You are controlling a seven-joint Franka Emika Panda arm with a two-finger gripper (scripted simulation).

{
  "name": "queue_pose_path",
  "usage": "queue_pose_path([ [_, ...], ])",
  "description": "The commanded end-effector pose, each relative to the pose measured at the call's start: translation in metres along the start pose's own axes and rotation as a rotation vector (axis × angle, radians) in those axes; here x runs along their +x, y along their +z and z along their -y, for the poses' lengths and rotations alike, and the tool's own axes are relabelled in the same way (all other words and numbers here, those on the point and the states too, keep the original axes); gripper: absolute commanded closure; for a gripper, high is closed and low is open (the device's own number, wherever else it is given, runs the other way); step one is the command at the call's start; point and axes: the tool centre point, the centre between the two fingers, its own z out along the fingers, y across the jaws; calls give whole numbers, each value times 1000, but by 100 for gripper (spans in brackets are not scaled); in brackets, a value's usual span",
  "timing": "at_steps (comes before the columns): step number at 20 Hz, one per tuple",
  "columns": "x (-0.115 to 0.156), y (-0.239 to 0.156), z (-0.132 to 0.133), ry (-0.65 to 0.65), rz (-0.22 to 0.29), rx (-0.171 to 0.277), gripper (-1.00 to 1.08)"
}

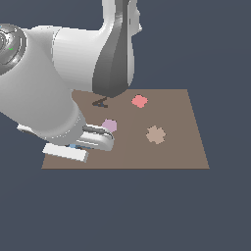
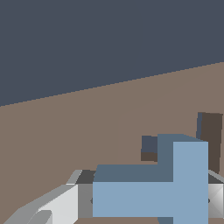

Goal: Insert a designated object into the corresponding slot on a board.

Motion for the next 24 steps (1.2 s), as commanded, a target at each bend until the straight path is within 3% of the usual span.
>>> queue_pose_path([
  [1, 7, -1, -13, 25, 0, 1, 108],
  [8, 15, -1, -32, 60, 0, 0, 108],
  [18, 15, 9, -34, 62, 1, 1, 108],
  [19, 15, 9, -34, 62, 1, 1, -92],
  [24, 15, 9, -34, 62, 1, 1, -92],
])
